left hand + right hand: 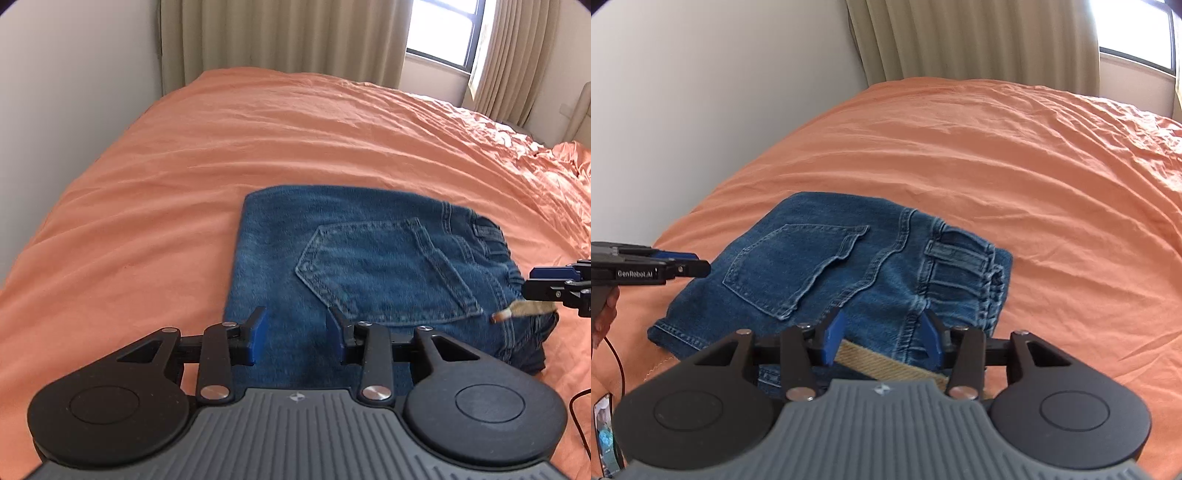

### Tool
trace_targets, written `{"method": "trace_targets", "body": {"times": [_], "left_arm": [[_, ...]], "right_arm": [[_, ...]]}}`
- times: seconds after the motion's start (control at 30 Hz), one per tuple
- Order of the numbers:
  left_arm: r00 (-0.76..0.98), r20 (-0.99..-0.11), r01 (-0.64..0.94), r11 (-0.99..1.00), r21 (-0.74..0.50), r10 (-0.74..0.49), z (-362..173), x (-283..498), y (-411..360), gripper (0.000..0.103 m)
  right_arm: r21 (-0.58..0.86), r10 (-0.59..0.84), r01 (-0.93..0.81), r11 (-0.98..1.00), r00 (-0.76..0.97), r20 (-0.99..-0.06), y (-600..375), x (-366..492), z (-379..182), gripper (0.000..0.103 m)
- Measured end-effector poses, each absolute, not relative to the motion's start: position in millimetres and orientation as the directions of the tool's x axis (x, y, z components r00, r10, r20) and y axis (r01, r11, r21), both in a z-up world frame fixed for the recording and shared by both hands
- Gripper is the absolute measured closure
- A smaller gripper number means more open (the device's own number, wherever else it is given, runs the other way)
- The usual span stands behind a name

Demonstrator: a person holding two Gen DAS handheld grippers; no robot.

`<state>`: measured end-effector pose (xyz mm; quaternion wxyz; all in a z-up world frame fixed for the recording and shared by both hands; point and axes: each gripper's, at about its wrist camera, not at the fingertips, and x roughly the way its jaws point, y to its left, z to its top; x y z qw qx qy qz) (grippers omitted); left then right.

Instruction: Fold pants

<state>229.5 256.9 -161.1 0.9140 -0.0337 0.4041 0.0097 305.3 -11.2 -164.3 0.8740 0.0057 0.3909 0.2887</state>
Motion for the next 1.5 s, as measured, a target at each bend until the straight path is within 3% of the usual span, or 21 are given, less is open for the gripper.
{"method": "trace_targets", "body": {"times": [0.27,0.5,0.57,0.63,0.77,1.0,1.13,1.2,1.23,1.27,1.5], "left_arm": [[0.62,-0.783,-0.094,0.996,-0.012,0.049,-201,226,250,0.055],[0.605,-0.791,-0.096,0.995,0.041,0.091,-186,231,248,0.052],[0.593,-0.797,-0.079,0.993,0.09,0.119,-170,230,244,0.052],[0.607,-0.782,-0.058,0.989,0.133,0.14,-147,225,241,0.051],[0.645,-0.757,-0.024,0.993,0.118,0.106,-91,208,240,0.049],[0.717,-0.692,-0.031,0.996,0.089,0.084,23,164,226,0.049],[0.77,-0.622,-0.072,0.988,0.135,0.141,72,115,204,0.048],[0.815,-0.556,-0.092,0.983,0.157,0.165,81,86,190,0.036],[0.838,-0.518,-0.103,0.981,0.162,0.173,81,71,185,0.023],[0.859,-0.484,-0.101,0.982,0.158,0.167,80,55,178,0.017],[0.865,-0.423,-0.205,0.96,0.191,0.27,48,-11,131,0.011]], "right_arm": [[0.214,0.448,-0.442,0.871,0.536,-0.716,-7,303,-220,0.054],[0.236,0.439,-0.423,0.875,0.488,-0.755,-3,320,-206,0.05],[0.241,0.444,-0.427,0.872,0.478,-0.758,-4,322,-191,0.046],[0.246,0.453,-0.431,0.868,0.485,-0.748,-7,320,-172,0.034],[0.259,0.472,-0.437,0.861,0.501,-0.725,-12,309,-122,0.026],[0.205,0.476,-0.477,0.855,0.562,-0.676,-20,250,-32,0.022],[0.155,0.499,-0.525,0.837,0.614,-0.612,-30,191,8,0.022],[0.105,0.519,-0.565,0.818,0.647,-0.559,-37,152,24,0.022],[0.082,0.52,-0.57,0.818,0.668,-0.533,-41,135,29,0.022],[0.062,0.52,-0.572,0.818,0.688,-0.506,-44,119,33,0.022],[0.021,0.523,-0.555,0.832,0.77,-0.364,-76,27,37,0.022]]}}
